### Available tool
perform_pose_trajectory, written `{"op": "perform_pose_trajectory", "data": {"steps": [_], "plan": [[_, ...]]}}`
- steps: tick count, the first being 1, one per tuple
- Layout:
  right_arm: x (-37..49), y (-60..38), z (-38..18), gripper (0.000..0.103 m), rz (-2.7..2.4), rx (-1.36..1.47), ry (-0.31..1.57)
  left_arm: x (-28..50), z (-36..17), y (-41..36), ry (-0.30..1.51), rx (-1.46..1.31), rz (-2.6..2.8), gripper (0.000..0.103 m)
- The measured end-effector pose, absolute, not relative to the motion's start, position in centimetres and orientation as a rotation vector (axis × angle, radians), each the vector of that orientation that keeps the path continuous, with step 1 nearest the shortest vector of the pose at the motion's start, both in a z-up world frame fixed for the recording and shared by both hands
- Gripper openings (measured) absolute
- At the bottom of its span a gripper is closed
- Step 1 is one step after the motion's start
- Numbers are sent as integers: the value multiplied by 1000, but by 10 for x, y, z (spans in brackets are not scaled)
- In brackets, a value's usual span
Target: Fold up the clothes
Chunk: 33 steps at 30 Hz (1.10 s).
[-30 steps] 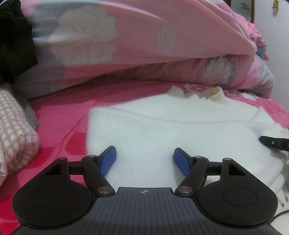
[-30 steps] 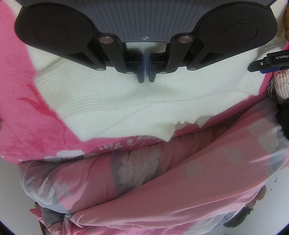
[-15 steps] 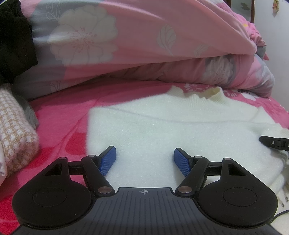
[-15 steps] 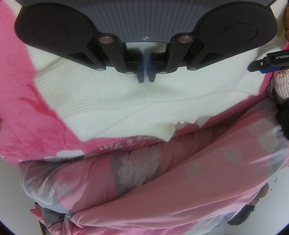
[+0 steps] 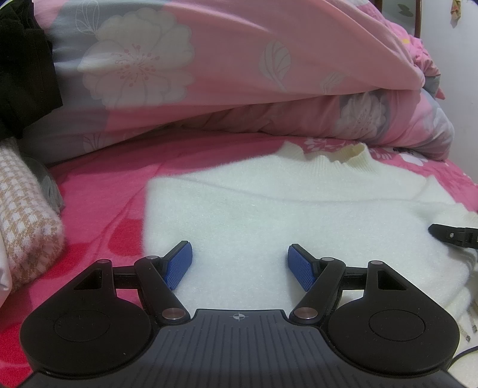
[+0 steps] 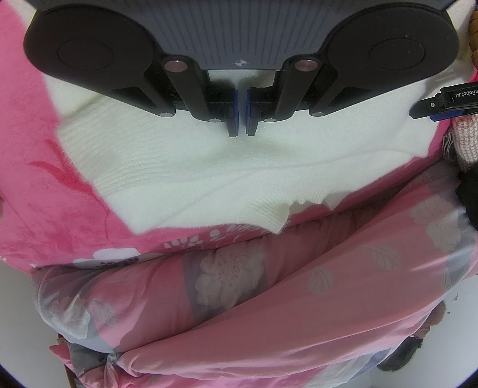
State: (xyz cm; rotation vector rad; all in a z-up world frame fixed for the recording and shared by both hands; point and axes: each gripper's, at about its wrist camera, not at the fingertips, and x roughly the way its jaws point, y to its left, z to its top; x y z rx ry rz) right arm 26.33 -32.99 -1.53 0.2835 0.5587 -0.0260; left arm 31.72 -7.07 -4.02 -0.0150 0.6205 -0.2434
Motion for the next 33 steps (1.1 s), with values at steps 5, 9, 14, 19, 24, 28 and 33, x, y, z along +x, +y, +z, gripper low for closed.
{"op": "perform_pose_trajectory", "data": {"steps": [5, 9, 14, 19, 24, 28, 33], "plan": [[264, -330, -16, 3, -27, 284, 558, 317, -39, -71, 620, -15, -243, 72], [264, -330, -16, 3, -26, 284, 558, 317, -39, -72, 620, -14, -243, 72], [264, -330, -16, 3, -27, 284, 558, 317, -37, -73, 624, -16, -237, 72], [264, -330, -16, 3, -27, 285, 559, 321, -25, -75, 611, -65, -249, 72], [264, -330, -16, 3, -28, 285, 560, 337, -31, -92, 657, -30, -269, 74], [264, -330, -16, 3, -28, 289, 561, 339, -45, -93, 642, -35, -267, 79], [264, -331, -16, 3, -28, 293, 560, 335, -48, -88, 623, -57, -280, 80]]}}
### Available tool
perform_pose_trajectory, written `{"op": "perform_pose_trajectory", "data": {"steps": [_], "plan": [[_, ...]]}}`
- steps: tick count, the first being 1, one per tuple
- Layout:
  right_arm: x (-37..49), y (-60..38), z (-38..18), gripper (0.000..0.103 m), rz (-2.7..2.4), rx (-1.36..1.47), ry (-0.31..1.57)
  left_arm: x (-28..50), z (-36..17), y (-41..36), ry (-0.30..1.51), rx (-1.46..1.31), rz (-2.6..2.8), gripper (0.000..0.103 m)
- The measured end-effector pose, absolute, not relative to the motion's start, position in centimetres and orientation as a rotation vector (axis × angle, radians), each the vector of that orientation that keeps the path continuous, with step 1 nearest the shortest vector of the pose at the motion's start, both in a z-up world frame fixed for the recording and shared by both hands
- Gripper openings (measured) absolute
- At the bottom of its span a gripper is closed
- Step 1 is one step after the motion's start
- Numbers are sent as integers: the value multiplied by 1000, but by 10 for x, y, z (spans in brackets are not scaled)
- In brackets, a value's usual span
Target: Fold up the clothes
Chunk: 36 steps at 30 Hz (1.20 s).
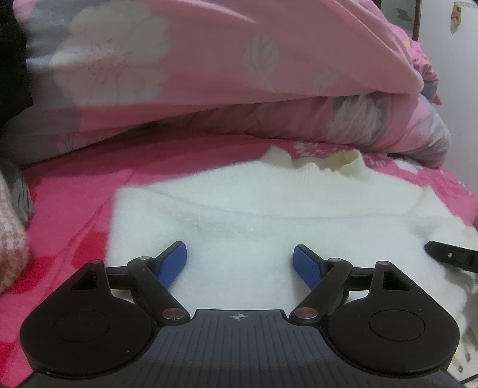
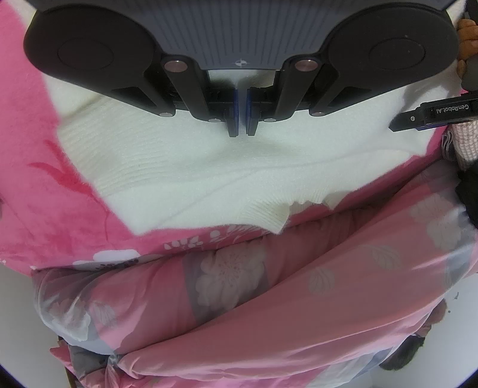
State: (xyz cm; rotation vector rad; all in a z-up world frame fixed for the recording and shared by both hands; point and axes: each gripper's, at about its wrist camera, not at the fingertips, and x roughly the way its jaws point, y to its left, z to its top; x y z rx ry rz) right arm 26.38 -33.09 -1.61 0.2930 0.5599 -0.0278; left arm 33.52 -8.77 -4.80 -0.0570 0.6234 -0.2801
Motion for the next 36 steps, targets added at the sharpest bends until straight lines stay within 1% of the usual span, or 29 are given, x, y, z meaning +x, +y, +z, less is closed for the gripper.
{"op": "perform_pose_trajectory", "data": {"steps": [5, 7, 9, 10, 12, 16, 23, 29, 36], "plan": [[259, -331, -12, 4, -30, 284, 520, 336, -47, -87, 616, -58, -283, 80], [256, -330, -8, 8, -31, 276, 492, 336, -47, -87, 616, -61, -283, 80], [251, -328, -4, 21, -49, 246, 453, 337, -47, -87, 614, -63, -283, 80], [248, -325, 0, 23, -72, 212, 423, 337, -48, -87, 614, -64, -284, 80], [251, -326, -2, 24, -108, 199, 445, 337, -48, -87, 613, -65, -284, 80], [262, -344, -13, 25, -119, 292, 530, 338, -47, -88, 613, -63, -283, 81], [263, -344, -13, 25, -118, 294, 521, 337, -47, -88, 610, -63, -283, 81], [250, -338, -2, 26, -122, 263, 451, 337, -47, -88, 610, -64, -283, 81], [255, -358, -11, 26, -140, 365, 507, 337, -47, -88, 611, -63, -283, 81]]}}
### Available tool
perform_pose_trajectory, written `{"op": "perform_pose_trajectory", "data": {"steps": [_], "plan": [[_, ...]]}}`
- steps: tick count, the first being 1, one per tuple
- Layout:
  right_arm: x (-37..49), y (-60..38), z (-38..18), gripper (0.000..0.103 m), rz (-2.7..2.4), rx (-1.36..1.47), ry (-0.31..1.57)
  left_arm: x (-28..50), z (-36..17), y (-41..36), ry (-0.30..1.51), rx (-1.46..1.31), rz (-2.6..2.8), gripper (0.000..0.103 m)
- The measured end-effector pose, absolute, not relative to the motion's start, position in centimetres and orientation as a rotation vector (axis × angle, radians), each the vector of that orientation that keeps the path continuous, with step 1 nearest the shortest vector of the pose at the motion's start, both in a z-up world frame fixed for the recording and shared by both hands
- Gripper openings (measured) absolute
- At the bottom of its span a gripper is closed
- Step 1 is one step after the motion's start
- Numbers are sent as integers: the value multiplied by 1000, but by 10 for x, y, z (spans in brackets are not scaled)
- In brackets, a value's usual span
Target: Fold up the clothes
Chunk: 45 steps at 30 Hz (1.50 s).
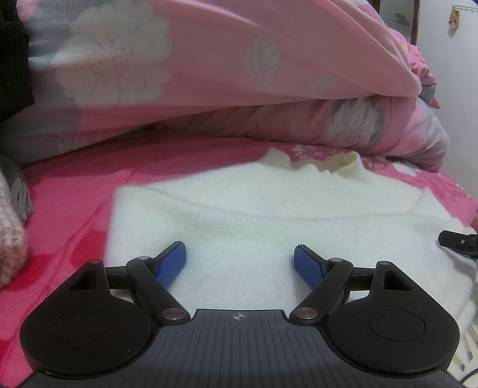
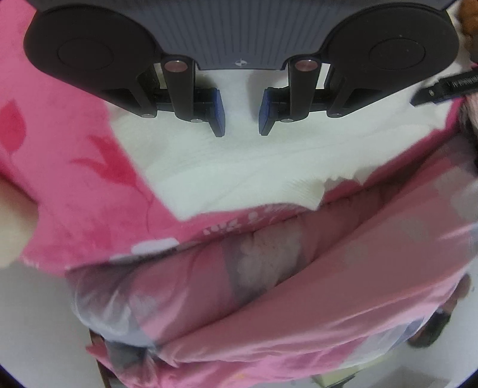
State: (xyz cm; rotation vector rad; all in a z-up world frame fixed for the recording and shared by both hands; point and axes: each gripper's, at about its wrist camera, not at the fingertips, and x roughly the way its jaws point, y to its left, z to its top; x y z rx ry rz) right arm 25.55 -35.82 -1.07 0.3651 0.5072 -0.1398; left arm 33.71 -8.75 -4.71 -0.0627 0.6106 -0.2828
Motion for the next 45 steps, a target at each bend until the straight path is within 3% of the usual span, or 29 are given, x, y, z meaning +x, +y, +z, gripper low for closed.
{"op": "perform_pose_trajectory", "data": {"steps": [45], "plan": [[254, -356, -12, 28, -139, 357, 486, 338, -48, -85, 610, -59, -283, 81]]}}
